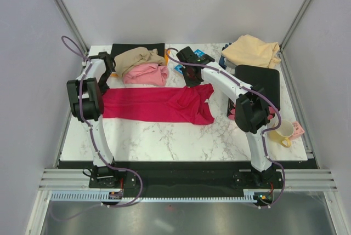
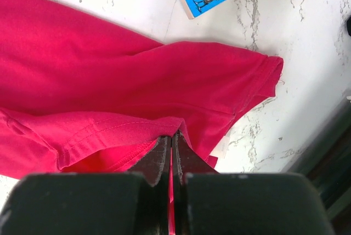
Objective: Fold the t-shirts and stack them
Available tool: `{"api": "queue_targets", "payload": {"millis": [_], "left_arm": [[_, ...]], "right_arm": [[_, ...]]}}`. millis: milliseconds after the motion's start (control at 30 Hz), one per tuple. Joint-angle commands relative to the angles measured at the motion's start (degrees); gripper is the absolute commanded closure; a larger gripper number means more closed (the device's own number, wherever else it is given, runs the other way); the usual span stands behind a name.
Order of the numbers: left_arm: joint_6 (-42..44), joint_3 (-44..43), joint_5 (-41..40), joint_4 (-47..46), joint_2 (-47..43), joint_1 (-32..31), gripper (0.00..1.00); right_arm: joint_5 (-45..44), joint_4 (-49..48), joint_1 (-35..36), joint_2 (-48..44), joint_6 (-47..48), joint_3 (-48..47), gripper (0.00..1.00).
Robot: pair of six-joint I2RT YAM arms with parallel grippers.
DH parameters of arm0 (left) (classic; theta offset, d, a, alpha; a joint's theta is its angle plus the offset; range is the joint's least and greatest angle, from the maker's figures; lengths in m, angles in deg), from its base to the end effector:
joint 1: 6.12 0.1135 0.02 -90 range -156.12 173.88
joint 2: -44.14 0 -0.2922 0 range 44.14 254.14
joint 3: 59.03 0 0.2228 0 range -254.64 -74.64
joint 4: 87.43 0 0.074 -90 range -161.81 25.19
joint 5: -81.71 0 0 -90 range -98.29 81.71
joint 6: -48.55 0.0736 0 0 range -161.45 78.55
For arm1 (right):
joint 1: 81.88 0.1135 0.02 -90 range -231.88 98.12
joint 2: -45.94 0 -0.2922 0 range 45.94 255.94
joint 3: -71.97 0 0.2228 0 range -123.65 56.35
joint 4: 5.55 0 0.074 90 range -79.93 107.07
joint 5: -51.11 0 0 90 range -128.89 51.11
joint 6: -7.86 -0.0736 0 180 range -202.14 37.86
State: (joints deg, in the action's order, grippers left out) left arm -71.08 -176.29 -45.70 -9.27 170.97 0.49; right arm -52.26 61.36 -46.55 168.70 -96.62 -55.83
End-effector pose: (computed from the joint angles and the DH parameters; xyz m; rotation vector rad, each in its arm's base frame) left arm 0.4122 0.0928 0.1780 -0.8977 2.6823 0.9272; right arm 0.3922 0.2572 0.2504 -0.3955 2.5719 -0.0021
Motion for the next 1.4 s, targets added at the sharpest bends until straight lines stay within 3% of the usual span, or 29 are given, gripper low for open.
{"api": "queue_targets", "payload": {"millis": [0, 200, 400, 567, 633, 767, 1367], "left_arm": [[-1.66, -0.66, -1.1, -2.16, -5.27, -0.28, 0.79], [-1.22, -0.66, -0.56, -3.74, -8.61, -0.28, 0.78], [-2.01, -4.26, -1.53, -1.99, -5.88, -0.28, 0.78], [0.44, 8.19, 7.41, -5.85, -14.66, -1.07, 0.82], [-0.16, 14.59, 7.7, -7.43, -17.65, -1.6, 0.98], [0.36, 21.48, 9.28, -12.0, -21.0, -1.52, 0.98], [1.06, 16.83, 10.95, -13.94, -14.15, -2.57, 0.98]], "right_arm": [[0.71, -1.54, -0.26, 0.99, 0.33, -0.14, 1.0], [0.8, -1.72, -0.26, 0.9, 0.33, -0.14, 1.0], [0.71, -1.63, -0.26, 0.2, 0.51, 0.21, 1.0], [0.88, -1.8, -0.35, -0.24, 0.42, 1.43, 1.0], [1.15, -2.15, -0.35, -0.5, 0.16, 1.96, 1.0], [2.99, -3.65, -0.26, -1.56, -0.81, 3.89, 1.0], [2.64, -6.11, -0.35, -3.05, -0.99, 8.82, 1.0]]}}
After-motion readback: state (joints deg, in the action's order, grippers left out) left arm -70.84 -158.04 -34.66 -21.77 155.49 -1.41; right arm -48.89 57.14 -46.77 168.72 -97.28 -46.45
